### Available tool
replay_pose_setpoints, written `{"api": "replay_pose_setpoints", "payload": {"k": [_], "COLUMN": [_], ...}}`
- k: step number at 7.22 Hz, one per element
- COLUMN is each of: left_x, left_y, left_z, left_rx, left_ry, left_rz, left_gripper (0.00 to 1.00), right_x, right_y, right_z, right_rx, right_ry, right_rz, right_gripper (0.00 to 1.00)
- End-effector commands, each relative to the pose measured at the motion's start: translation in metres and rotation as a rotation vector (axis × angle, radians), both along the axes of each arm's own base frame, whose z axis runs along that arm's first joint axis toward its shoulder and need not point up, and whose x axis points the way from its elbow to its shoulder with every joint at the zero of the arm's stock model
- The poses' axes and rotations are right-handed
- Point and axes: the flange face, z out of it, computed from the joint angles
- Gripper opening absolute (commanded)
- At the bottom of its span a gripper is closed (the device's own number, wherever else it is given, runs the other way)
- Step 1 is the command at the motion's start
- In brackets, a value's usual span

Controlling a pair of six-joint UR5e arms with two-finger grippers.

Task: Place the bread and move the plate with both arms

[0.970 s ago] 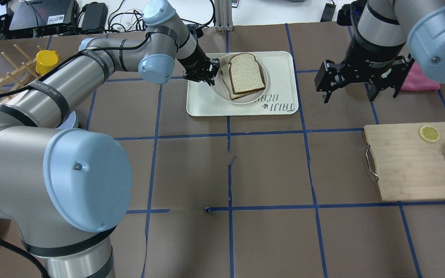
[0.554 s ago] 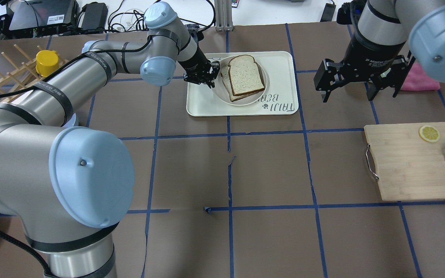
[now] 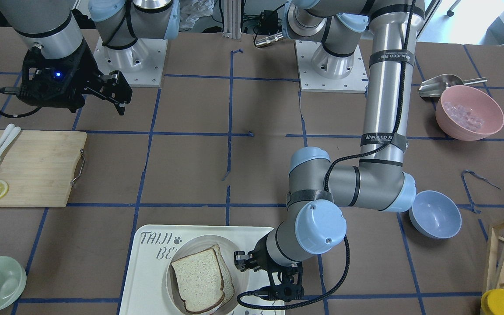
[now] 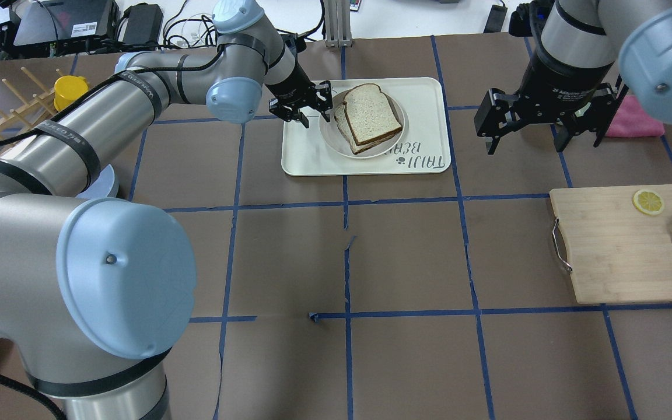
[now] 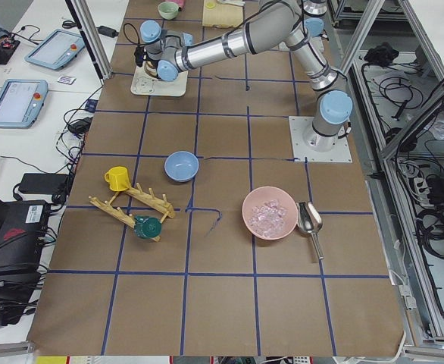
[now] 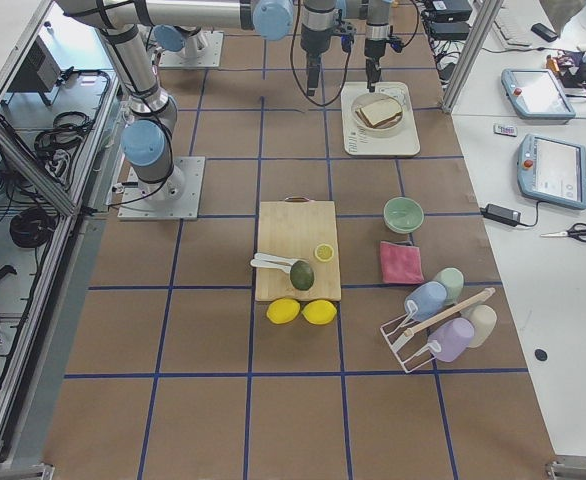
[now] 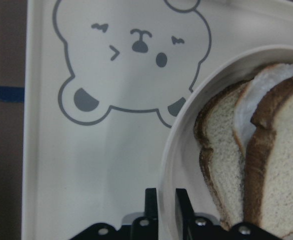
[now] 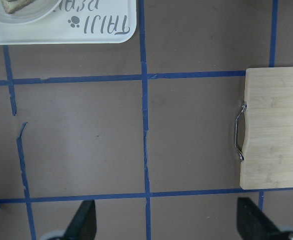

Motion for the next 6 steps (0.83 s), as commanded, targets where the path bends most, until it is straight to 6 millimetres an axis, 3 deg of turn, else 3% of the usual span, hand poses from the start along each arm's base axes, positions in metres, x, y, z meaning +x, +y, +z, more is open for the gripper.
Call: {"api": "replay_pose_setpoints", "payload": {"k": [1, 2, 4, 5, 6], "left_x": [0.020, 0.034, 0.055, 0.060, 0.063], "left_y": [0.019, 0.035, 0.089, 0.127, 0.168], "left_z": [0.053, 0.085, 0.130, 0.167, 0.200], "left_rx": [-0.027, -0.038, -0.080, -0.088, -0.084], "left_ry": [-0.137, -0.146, -0.273, -0.283, -0.281], "left_rz": [-0.091, -0.083, -0.124, -0.127, -0.131], "left_gripper": [0.74, 0.78, 0.82, 0.90, 0.91], "right_x": [0.000, -0.001, -0.001, 0.000, 0.000], "right_y": [0.000, 0.000, -0.001, 0.000, 0.000], "right_z": [-0.001, -0.001, 0.000, -0.001, -0.001], "right_rx": [0.000, 0.000, -0.002, 0.001, 0.006], "right_ry": [0.000, 0.002, 0.002, 0.000, 0.000], "right_rz": [-0.002, -0.002, -0.002, -0.001, -0.001], "right_gripper": [1.00, 1.00, 1.00, 1.00, 1.00]}}
